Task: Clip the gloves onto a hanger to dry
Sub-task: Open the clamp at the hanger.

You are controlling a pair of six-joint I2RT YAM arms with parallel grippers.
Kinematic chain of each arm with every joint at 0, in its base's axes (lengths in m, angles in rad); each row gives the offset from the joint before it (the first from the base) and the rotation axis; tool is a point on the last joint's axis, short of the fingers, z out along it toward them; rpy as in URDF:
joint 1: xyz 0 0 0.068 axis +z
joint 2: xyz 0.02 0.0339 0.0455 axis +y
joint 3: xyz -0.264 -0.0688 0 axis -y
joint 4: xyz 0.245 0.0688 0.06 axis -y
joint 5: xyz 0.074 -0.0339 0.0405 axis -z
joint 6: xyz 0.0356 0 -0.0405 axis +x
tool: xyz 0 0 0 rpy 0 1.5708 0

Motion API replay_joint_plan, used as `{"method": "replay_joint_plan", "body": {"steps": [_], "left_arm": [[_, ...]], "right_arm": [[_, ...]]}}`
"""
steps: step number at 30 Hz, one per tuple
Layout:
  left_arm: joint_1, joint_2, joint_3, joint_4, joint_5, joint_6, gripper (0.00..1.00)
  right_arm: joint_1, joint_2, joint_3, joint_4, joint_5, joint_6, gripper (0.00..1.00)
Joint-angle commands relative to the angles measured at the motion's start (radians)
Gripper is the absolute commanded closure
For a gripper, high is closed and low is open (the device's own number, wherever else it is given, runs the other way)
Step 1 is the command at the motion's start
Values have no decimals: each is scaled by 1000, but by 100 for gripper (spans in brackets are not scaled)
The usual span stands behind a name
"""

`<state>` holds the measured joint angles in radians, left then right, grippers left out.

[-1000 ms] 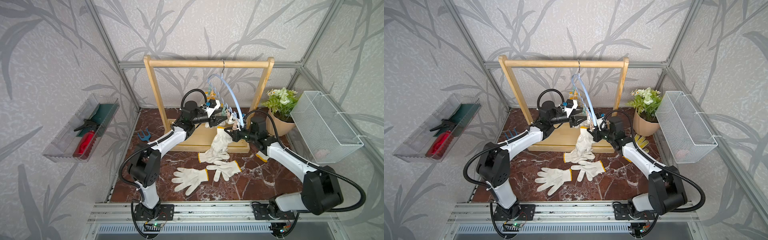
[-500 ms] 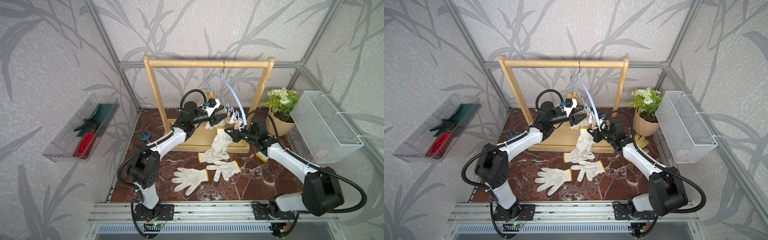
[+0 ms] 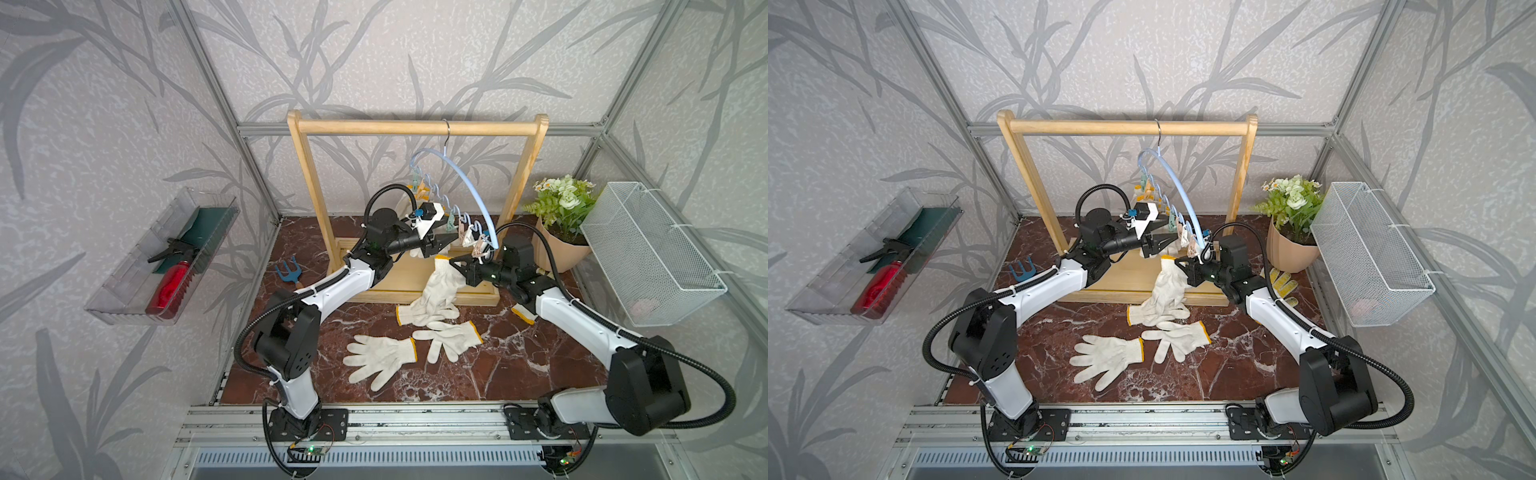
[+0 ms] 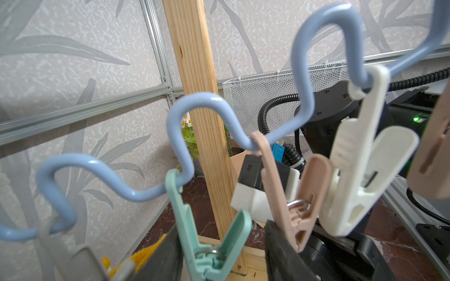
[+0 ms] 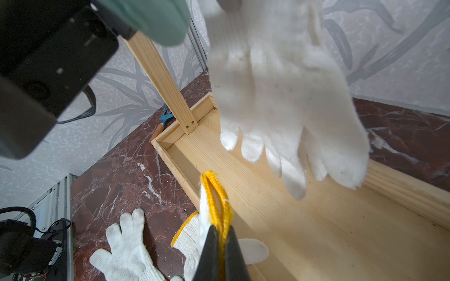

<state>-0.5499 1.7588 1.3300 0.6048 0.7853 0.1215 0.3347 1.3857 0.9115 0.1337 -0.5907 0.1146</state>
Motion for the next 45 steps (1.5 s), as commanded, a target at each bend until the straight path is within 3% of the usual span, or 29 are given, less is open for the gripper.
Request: {"method": "replay_joint_plan", "body": {"steps": [1,20,26,45], "left_arm": [[-9,-52,-7,28,-48,24,49],[-15,-74,-29,50,-75,13,62],[-14,-73,-38,38,-38,18,48],[-68,-63,-28,52,-238,75,52]], "right_arm": [[4,-30,-11,28,3,-10,100],[4,-40,-34,41,5,-7,100],[4,-36,-33,43,0,-8,100],[4,-44,-31,34,0,-16,100]]}}
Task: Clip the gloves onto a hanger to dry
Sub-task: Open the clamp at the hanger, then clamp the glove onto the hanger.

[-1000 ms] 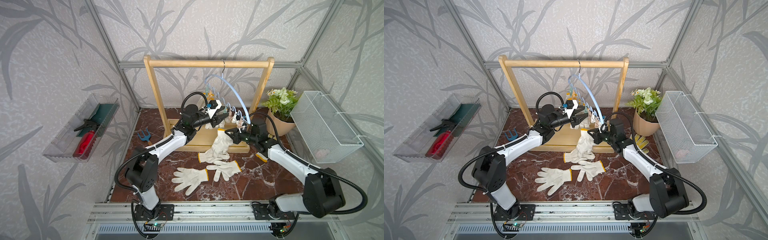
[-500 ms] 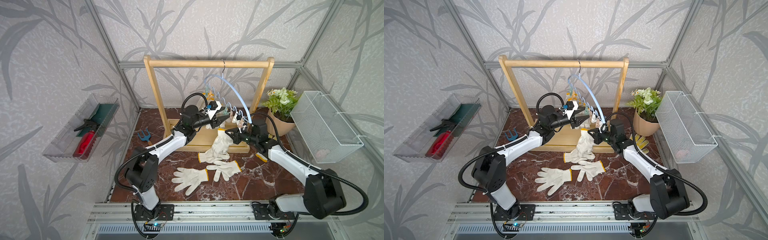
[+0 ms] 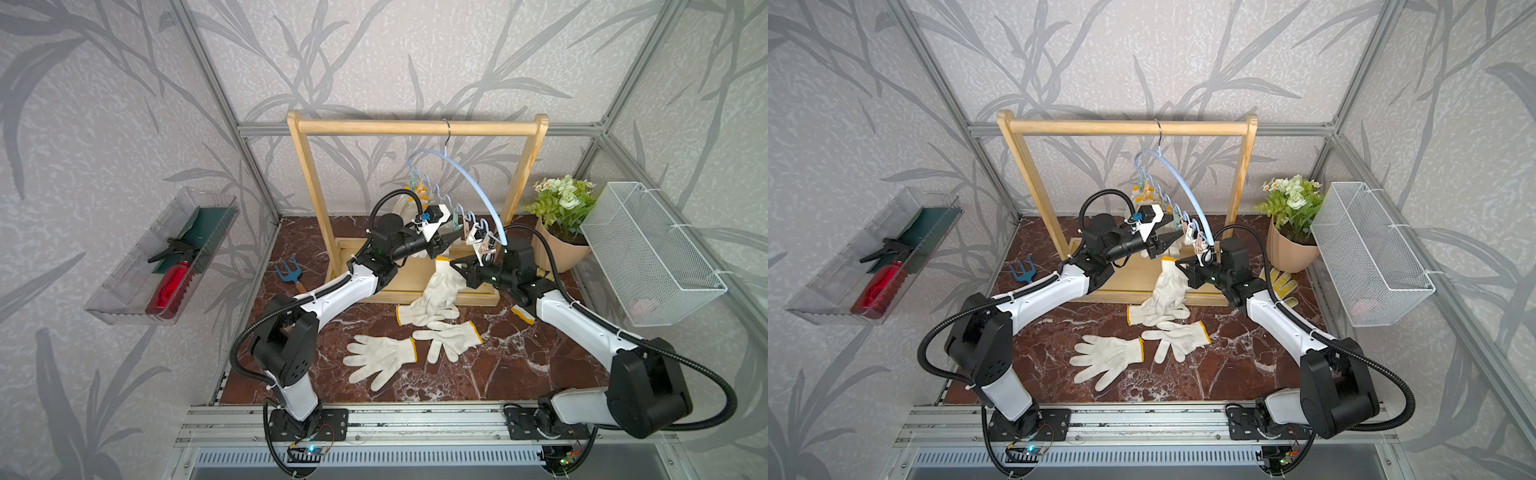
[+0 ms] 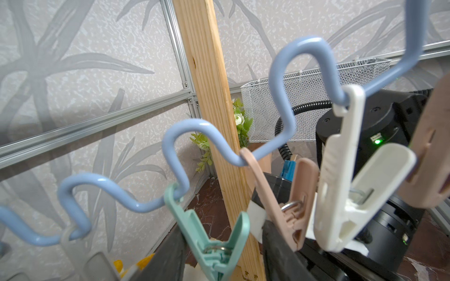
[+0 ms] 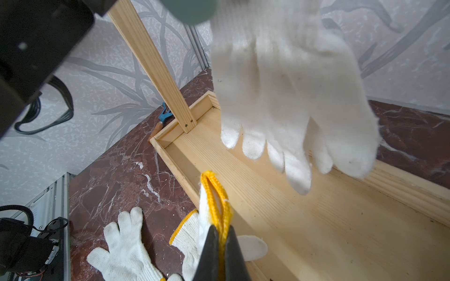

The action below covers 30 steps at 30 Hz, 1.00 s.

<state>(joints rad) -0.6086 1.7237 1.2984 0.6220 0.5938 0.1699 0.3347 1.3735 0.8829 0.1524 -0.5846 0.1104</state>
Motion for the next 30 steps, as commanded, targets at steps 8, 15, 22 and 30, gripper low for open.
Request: {"method": "replay_joint_plan", "body": {"steps": [8,15,22,30], "left_arm": [[-10,-42,-23,82,-87,13,62],[-10,-47,-29,84,-81,0,77],[-9,-45,-38,82,-64,-4,86],[7,-60,-44,29,-15,-14,100]], "right_arm": [[4,-27,-2,16,-9,-16,100],[3,-22,-2,19,-10,-20,100],[-7,-3,20,7,-37,-47,100],[-56,63,137,-62,-219,-164,100]]}}
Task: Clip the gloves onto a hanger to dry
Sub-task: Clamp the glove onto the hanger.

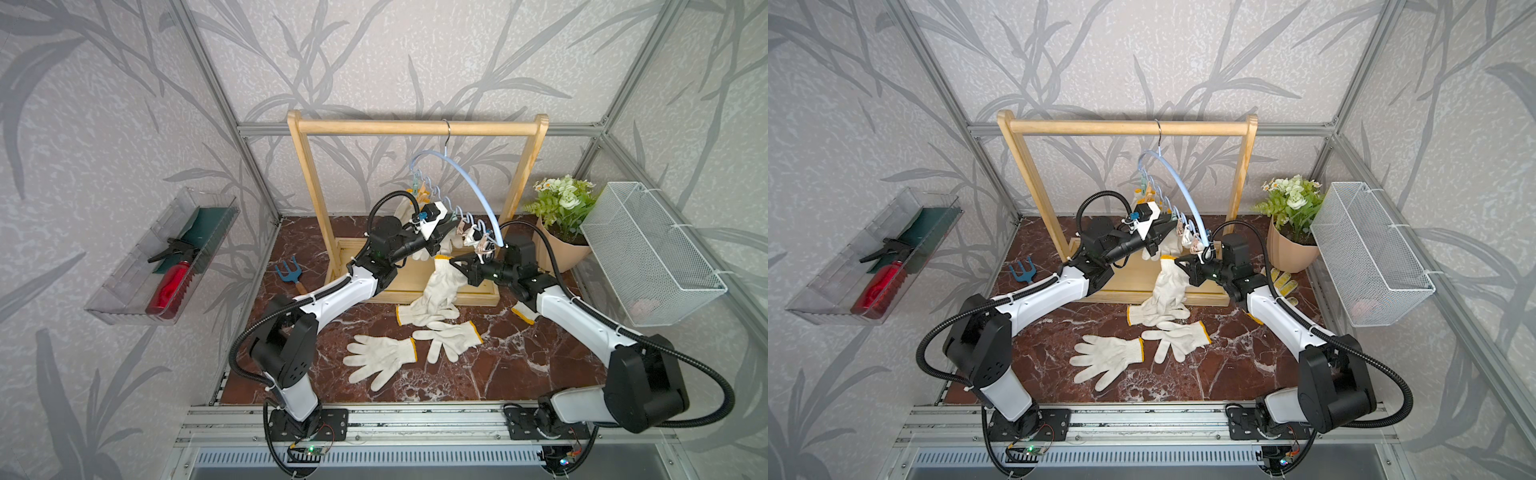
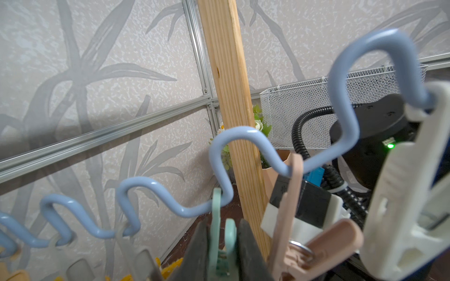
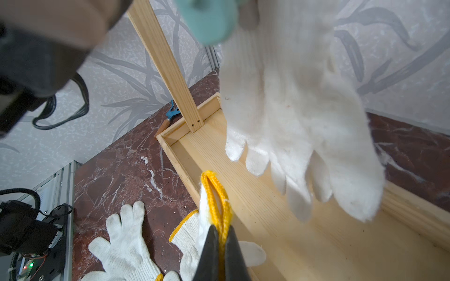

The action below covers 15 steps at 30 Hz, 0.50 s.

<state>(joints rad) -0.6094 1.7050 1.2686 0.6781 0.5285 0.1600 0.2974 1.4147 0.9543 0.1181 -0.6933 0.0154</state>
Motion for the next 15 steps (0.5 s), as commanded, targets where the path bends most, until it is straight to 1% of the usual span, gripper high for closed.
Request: {"method": "replay_joint_plan", "body": {"steps": [1,7,11,15], "left_arm": [[9,-46,-14,-43,60,-6,100],[30,-71,-14,-146,129,-10,100],[43,-74,4,-227,180,-3,100],[54,-69,19,-269,220,-10,100]], "right_arm": [[-28,37,90,-46,-143,-88,100],[-58,116,218,-128,-313,-179,100],[-63,150,281,-163,-369,-230,100],[-63,171,333,-199,-403,-278,100]]}}
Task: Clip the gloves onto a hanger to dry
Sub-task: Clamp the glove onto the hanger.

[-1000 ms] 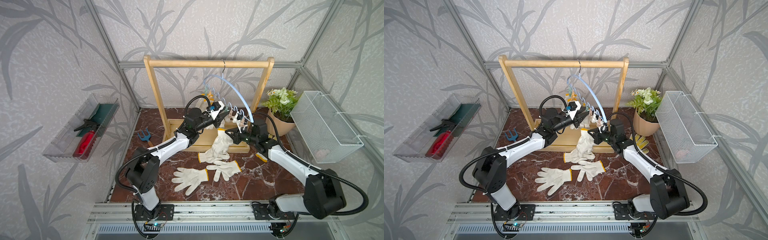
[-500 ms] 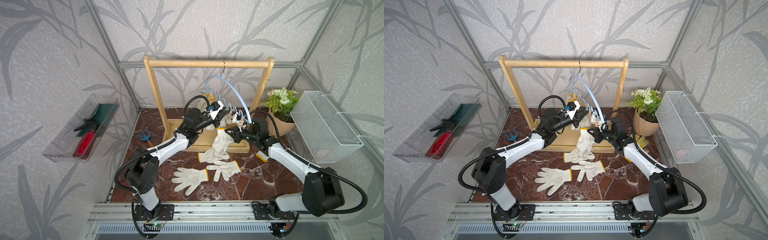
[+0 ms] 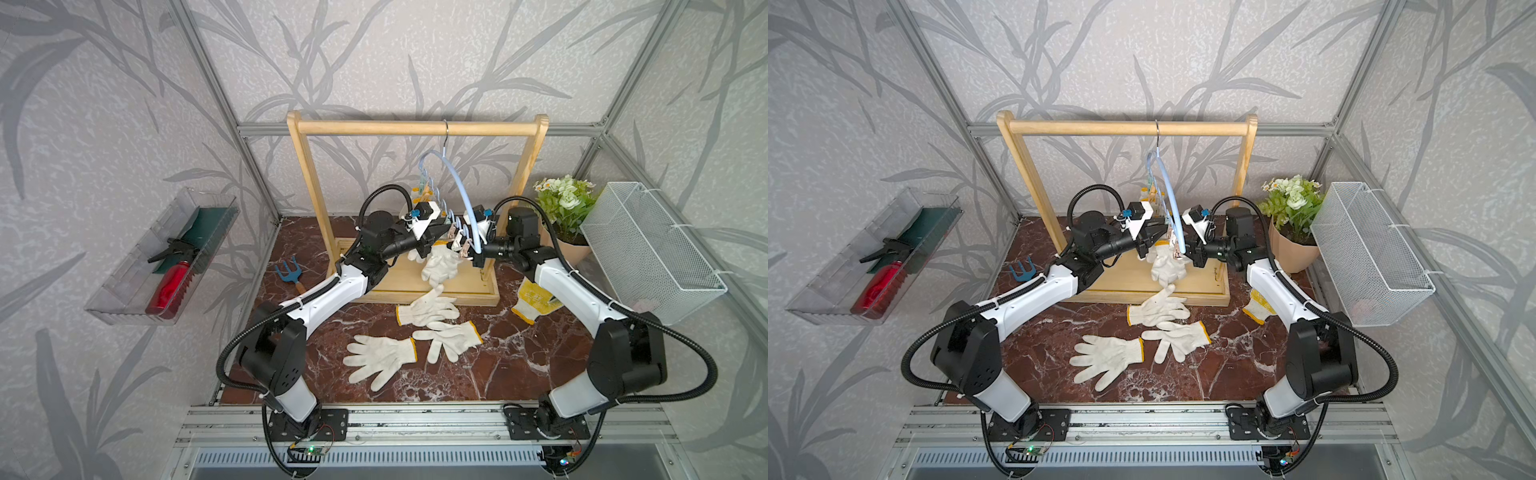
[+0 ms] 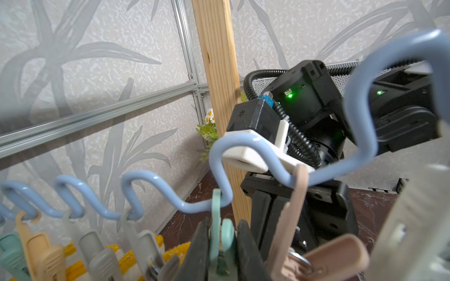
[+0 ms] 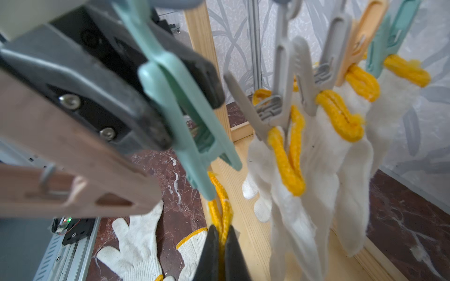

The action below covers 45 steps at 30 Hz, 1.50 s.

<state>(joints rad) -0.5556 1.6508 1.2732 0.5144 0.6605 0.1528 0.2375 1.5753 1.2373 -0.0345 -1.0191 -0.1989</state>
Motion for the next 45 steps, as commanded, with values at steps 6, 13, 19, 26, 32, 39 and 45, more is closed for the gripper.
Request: {"method": "replay_joint_plan", "body": {"steps": [6,13,19,26,32,39,45], "left_arm": [[21,10,45,-114,132,-38,100],[38,26,75,-131,216,-72,100],[45,38,88,-145,250,-80,100],[48,49,94,-153,247,-75,100],[52,56,103,-177,240,-59,100],[61,65,109,-183,255,-61,100],[69,69,105,-167,274,-79,100]], "right_arm": [[-3,32,106,-98,-98,-124,100],[-3,38,117,-109,-79,-165,100],[-3,45,133,-100,-54,-188,100],[-3,38,119,-27,-82,-171,100],[-3,22,89,37,-111,-142,100],[-4,6,73,62,-111,-138,100],[-21,-3,39,169,-122,-72,100]]}}
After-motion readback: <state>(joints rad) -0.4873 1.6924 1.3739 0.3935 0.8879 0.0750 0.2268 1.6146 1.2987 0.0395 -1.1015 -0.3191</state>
